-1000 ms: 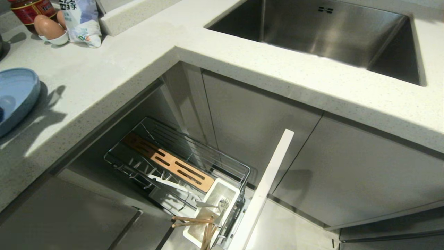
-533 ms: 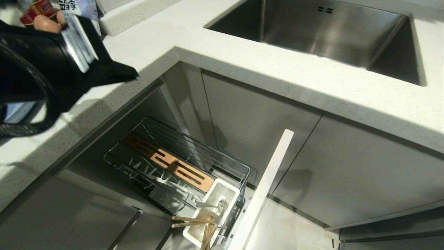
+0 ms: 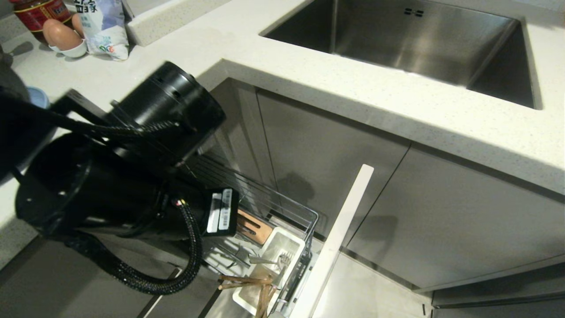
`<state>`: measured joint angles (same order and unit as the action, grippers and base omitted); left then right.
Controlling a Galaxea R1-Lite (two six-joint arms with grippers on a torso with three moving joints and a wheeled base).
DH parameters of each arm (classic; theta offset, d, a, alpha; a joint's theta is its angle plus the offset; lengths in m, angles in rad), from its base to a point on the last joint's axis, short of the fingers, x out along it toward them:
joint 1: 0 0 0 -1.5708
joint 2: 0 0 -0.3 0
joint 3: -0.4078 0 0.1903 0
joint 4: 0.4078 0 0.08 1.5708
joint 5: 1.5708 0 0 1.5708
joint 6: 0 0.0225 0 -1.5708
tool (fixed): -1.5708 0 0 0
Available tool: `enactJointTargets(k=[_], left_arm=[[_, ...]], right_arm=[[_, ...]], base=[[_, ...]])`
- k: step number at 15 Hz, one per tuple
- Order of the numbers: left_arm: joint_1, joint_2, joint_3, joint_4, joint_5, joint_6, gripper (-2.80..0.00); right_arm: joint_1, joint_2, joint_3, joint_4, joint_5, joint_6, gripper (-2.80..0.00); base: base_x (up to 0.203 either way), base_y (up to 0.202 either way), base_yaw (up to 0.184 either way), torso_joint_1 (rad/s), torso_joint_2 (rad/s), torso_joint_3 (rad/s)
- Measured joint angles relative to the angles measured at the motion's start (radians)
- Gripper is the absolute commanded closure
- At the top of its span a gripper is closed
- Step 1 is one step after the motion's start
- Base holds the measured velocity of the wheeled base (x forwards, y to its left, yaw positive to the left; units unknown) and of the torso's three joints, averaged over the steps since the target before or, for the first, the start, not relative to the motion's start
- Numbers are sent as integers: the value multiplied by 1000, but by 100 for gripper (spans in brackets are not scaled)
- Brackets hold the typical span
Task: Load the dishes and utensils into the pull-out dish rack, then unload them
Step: Take the chopsticks out of the cupboard
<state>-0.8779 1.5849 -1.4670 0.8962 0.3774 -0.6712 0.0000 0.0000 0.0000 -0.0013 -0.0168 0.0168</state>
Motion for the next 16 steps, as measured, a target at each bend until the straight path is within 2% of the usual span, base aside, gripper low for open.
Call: enactJointTargets(k=[1, 3, 6, 8, 11, 16], left_arm=[[-2, 34, -7, 56, -53, -26, -280], [1, 91, -14, 98, -128, -37, -280], [53, 163, -11, 121, -149, -31, -280], [91, 209, -10, 187, -174, 20, -280], [135, 267, -10, 225, -271, 115, -280], [196, 359, -9, 240, -307, 203, -280]], right_arm=[[0, 0, 0, 0, 0, 0, 0], [0, 0, 0, 0, 0, 0, 0], [0, 0, 0, 0, 0, 0, 0], [0, 0, 0, 0, 0, 0, 0], [0, 0, 0, 0, 0, 0, 0], [0, 0, 0, 0, 0, 0, 0]], base=[[0, 0, 0, 0, 0, 0], [0, 0, 0, 0, 0, 0], [0, 0, 0, 0, 0, 0], [0, 0, 0, 0, 0, 0], [0, 0, 0, 0, 0, 0], [0, 0, 0, 0, 0, 0]])
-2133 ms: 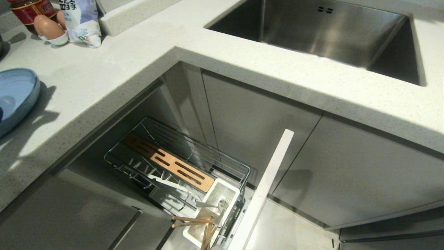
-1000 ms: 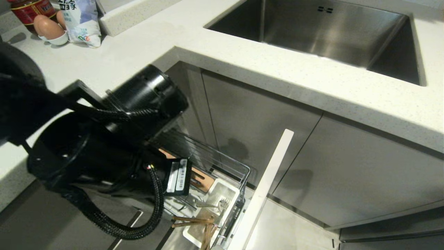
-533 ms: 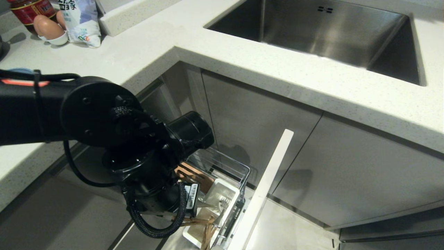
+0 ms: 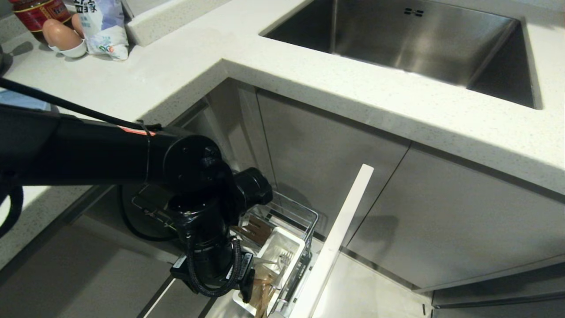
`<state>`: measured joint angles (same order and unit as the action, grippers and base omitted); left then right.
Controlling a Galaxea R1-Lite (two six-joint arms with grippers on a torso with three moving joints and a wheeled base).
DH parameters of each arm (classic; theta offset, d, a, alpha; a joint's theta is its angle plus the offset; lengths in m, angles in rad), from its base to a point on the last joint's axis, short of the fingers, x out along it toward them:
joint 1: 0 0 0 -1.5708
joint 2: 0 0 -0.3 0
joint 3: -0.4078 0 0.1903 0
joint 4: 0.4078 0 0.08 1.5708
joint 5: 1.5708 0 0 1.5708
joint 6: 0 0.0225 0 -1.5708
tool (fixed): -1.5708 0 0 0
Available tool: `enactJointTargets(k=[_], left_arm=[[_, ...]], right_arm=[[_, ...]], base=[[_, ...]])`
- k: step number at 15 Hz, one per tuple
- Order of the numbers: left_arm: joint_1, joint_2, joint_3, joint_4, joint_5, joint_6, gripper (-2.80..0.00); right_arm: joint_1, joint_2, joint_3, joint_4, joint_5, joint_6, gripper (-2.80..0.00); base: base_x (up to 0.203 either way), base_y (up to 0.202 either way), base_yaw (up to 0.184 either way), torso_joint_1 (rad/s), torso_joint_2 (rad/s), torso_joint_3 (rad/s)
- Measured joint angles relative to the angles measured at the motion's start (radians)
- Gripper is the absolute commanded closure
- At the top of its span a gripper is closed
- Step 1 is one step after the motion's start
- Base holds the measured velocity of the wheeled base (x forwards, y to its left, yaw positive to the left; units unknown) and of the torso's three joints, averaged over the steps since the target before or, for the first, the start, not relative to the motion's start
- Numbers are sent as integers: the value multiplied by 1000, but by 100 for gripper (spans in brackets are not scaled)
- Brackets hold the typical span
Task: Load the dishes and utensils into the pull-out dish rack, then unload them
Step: Take the chopsticks out of the cupboard
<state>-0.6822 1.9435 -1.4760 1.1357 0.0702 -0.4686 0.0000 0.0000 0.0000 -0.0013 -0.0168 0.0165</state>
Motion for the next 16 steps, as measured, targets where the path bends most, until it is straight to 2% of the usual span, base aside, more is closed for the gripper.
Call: enactJointTargets(k=[5, 10, 11, 16], left_arm=[[43, 75, -33, -3, -59, 22, -280], [53, 97, -47, -3, -63, 22, -280], [55, 98, -47, -3, -64, 23, 0], [59, 108, -48, -5, -64, 36, 0]], right_arm=[[0, 0, 0, 0, 0, 0, 0], [0, 0, 0, 0, 0, 0, 0], [0, 0, 0, 0, 0, 0, 0], [0, 0, 0, 0, 0, 0, 0]], base=[[0, 0, 0, 0, 0, 0], [0, 0, 0, 0, 0, 0], [0, 0, 0, 0, 0, 0], [0, 0, 0, 0, 0, 0]])
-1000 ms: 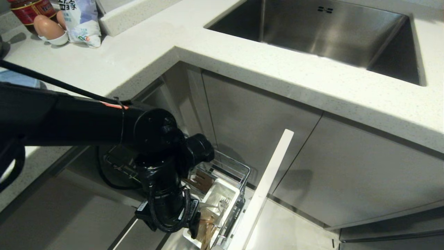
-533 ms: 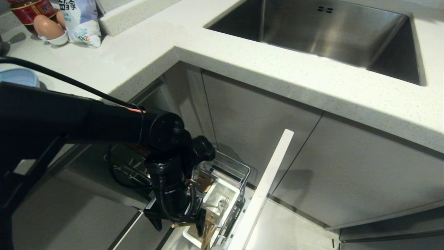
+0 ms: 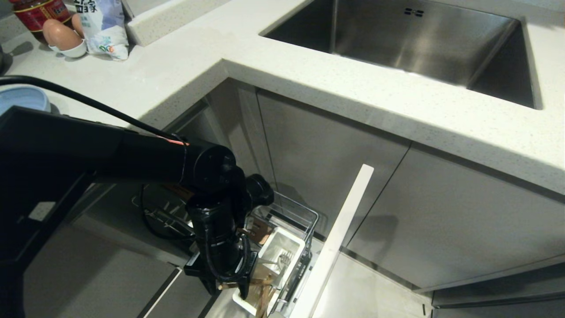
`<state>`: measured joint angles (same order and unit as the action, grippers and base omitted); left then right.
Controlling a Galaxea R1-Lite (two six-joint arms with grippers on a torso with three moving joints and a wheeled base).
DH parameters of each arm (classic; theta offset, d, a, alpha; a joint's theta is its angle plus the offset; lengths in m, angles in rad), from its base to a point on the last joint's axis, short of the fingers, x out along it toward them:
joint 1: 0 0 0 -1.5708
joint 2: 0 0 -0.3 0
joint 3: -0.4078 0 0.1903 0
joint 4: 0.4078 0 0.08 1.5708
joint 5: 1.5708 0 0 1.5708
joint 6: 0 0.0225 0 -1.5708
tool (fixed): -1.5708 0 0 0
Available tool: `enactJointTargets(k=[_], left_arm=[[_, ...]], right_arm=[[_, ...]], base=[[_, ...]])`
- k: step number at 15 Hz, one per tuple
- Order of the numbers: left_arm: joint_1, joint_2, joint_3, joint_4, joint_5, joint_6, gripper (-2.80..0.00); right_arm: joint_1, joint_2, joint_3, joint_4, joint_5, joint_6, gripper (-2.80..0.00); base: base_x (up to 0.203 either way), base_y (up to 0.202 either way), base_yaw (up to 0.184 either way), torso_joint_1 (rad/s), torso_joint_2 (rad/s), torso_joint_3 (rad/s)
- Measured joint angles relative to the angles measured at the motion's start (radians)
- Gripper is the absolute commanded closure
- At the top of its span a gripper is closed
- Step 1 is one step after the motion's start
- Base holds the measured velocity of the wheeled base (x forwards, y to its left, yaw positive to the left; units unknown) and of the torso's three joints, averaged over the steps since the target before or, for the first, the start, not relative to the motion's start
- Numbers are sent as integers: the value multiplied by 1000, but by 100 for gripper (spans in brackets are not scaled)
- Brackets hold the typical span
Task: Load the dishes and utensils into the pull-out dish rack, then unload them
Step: Take the chopsticks out of the cupboard
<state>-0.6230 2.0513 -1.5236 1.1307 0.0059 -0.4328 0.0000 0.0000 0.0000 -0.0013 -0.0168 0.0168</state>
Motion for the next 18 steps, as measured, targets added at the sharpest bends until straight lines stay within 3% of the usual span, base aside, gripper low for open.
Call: enactJointTargets(k=[3, 7, 10, 18], left_arm=[[-10, -1, -8, -7, -19, 1, 0], [-16, -8, -23, -3, -104, -3, 0], [-21, -29, -24, 15, -103, -4, 0], [-81, -250, -80, 213, -96, -2, 0]], right_arm=[[-1, 0, 0, -1, 0, 0, 0], [0, 0, 0, 0, 0, 0, 0], [0, 0, 0, 0, 0, 0, 0], [0, 0, 0, 0, 0, 0, 0]], base=[[0, 0, 0, 0, 0, 0], [0, 0, 0, 0, 0, 0], [0, 0, 0, 0, 0, 0], [0, 0, 0, 0, 0, 0]])
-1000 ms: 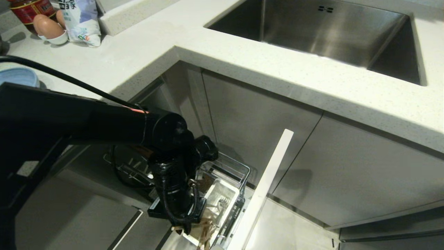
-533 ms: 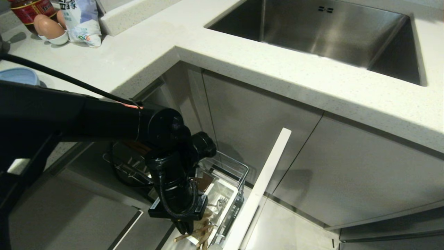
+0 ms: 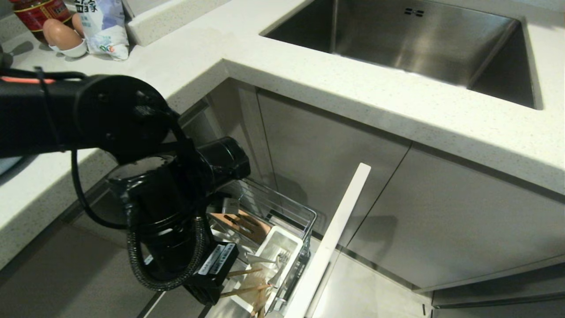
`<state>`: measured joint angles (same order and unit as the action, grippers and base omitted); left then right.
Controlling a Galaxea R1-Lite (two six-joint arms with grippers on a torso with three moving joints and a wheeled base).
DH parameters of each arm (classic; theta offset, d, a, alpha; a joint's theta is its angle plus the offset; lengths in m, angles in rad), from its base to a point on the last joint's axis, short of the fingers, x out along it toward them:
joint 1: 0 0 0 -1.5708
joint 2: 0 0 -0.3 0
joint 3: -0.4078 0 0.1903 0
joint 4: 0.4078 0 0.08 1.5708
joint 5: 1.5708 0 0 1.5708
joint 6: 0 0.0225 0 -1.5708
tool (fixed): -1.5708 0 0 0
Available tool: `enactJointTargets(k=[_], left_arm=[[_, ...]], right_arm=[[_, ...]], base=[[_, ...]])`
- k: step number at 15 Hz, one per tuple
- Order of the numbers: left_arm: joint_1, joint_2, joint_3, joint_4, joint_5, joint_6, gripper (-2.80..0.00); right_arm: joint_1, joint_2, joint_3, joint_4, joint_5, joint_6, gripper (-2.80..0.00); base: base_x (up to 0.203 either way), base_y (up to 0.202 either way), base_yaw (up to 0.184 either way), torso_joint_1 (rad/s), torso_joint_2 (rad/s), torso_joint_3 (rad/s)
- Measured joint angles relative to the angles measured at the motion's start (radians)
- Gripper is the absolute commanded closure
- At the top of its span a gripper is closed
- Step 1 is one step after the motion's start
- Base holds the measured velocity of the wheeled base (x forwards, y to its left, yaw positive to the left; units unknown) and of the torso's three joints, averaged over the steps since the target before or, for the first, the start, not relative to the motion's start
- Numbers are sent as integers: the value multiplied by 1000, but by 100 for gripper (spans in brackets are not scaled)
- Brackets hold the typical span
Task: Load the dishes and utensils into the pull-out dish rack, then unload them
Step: Take the chopsticks out of the cupboard
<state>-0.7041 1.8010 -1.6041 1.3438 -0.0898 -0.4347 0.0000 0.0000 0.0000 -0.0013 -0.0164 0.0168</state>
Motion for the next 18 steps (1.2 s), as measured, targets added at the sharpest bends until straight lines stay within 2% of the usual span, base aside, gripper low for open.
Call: enactJointTargets(k=[6, 9, 12, 15, 18], left_arm=[[-68, -193, -142, 173, -3, 0, 0], [-92, -276, -233, 180, -4, 0, 0], [-155, -385, -281, 177, -3, 1, 0], [-166, -512, -288, 56, -4, 0, 0], [-73, -627, -280, -124, -4, 1, 0]], right_arm=[[0, 0, 0, 0, 0, 0, 0], [0, 0, 0, 0, 0, 0, 0], [0, 0, 0, 0, 0, 0, 0], [0, 0, 0, 0, 0, 0, 0], [0, 0, 0, 0, 0, 0, 0]], base=[[0, 0, 0, 0, 0, 0], [0, 0, 0, 0, 0, 0], [0, 0, 0, 0, 0, 0], [0, 0, 0, 0, 0, 0], [0, 0, 0, 0, 0, 0]])
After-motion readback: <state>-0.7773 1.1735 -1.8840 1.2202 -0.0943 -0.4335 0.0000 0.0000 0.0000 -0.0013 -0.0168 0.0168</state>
